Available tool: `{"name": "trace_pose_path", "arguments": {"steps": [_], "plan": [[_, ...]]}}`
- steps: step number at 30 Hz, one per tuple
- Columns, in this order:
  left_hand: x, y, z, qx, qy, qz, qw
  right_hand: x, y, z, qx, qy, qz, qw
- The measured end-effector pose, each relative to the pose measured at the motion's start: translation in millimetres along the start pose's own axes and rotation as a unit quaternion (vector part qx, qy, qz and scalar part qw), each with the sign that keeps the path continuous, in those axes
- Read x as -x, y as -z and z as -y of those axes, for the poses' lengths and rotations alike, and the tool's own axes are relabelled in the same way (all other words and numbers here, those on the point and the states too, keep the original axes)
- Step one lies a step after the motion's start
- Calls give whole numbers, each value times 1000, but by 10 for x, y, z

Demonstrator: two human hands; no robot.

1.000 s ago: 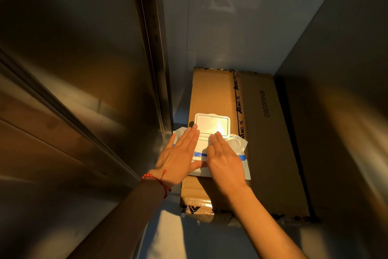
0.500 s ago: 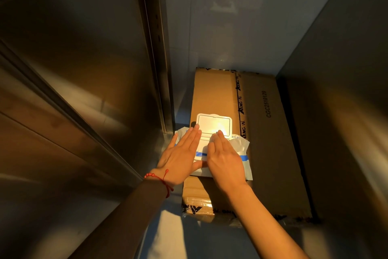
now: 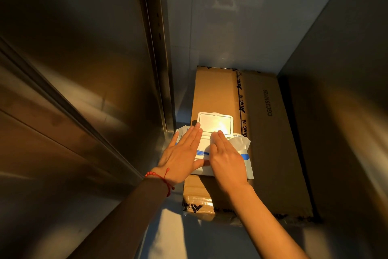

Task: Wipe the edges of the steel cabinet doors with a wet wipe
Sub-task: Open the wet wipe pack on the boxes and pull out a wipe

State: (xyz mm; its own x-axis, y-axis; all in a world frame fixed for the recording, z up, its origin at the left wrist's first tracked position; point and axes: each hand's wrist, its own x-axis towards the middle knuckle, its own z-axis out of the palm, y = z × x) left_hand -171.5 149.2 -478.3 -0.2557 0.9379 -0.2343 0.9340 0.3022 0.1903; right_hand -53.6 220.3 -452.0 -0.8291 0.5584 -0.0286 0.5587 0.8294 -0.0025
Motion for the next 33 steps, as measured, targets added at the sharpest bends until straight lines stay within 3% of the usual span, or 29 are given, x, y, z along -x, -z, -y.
{"name": "trace_pose_path", "arguments": {"steps": [7, 11, 17, 33], "plan": [[-12, -18, 4, -6, -1, -6, 1000, -36, -69, -42, 10, 14, 44, 999], [-7, -38, 15, 7, -3, -14, 1000, -32, -7, -1, 67, -1, -4, 998], [-7, -51, 13, 11, -3, -22, 1000, 14, -30, 31, 24, -8, -62, 998], [3, -36, 1, -6, 2, -16, 1000, 87, -27, 57, 3, 1, -72, 997]]}}
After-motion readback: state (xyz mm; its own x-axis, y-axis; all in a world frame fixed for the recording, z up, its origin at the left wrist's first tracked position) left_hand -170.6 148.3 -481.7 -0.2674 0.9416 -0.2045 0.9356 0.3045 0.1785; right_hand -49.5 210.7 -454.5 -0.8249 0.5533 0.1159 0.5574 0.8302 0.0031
